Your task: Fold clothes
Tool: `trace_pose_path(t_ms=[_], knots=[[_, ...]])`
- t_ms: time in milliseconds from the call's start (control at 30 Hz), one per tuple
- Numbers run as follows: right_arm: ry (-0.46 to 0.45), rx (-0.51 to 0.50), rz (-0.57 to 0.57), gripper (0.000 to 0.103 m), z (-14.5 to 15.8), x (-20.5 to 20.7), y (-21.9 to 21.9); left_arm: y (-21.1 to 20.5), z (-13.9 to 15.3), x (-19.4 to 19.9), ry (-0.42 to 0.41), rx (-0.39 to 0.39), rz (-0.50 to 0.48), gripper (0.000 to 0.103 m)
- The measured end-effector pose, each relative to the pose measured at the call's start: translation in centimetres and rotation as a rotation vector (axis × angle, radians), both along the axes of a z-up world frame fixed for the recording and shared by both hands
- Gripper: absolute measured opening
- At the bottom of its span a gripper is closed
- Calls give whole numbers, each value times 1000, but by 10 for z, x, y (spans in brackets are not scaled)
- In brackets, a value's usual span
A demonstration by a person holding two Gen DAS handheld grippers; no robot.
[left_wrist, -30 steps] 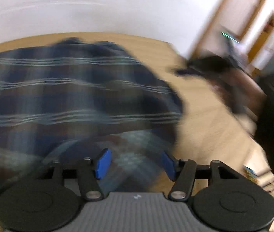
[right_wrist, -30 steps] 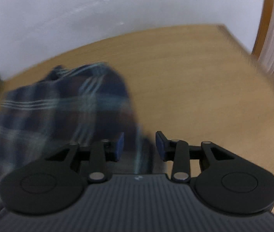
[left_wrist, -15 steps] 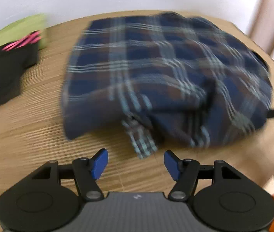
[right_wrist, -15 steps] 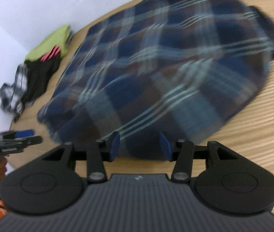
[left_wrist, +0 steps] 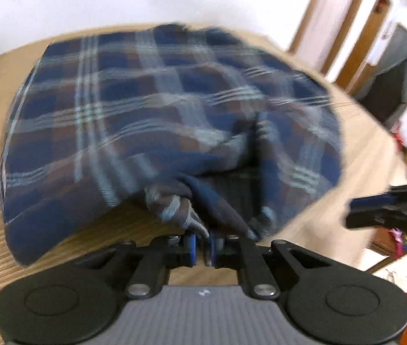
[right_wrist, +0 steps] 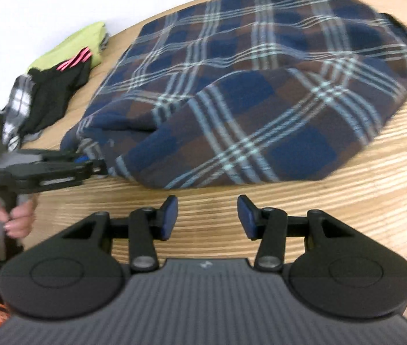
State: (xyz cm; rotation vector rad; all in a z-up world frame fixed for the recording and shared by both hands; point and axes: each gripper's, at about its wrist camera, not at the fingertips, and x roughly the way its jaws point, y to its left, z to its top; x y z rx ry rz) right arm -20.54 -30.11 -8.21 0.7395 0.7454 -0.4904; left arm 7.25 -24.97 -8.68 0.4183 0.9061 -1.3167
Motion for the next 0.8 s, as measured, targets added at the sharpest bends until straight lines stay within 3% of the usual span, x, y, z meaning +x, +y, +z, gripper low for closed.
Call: trace_pose_path(t_ms=[200,300,400,500,700,733,800], knots=[[-103,130,-140,52,-7,-23,-11,52,41,-38,88,-63,-30,9],[-141,180,-181,60,-13,-31,-17,66,54,-55,144,-95,-30,9],[-116,111,-238,60,-22,-34,-20,71,56,-73,132,-84,-9,10],[-68,-24,-337,63,-31,-38,-27,74,51,-83,123,-51,41,11],[-149,-94,-345,70,-50,-13,-45,71,47,-97,120,-43,77,12],[-135,-115,-339,54,-51,-6,-46,70,47,-98,116,-40,82,14],[-115,-97,-334,12,-52,3,-51,73,49,-98,97,-34,105,16]])
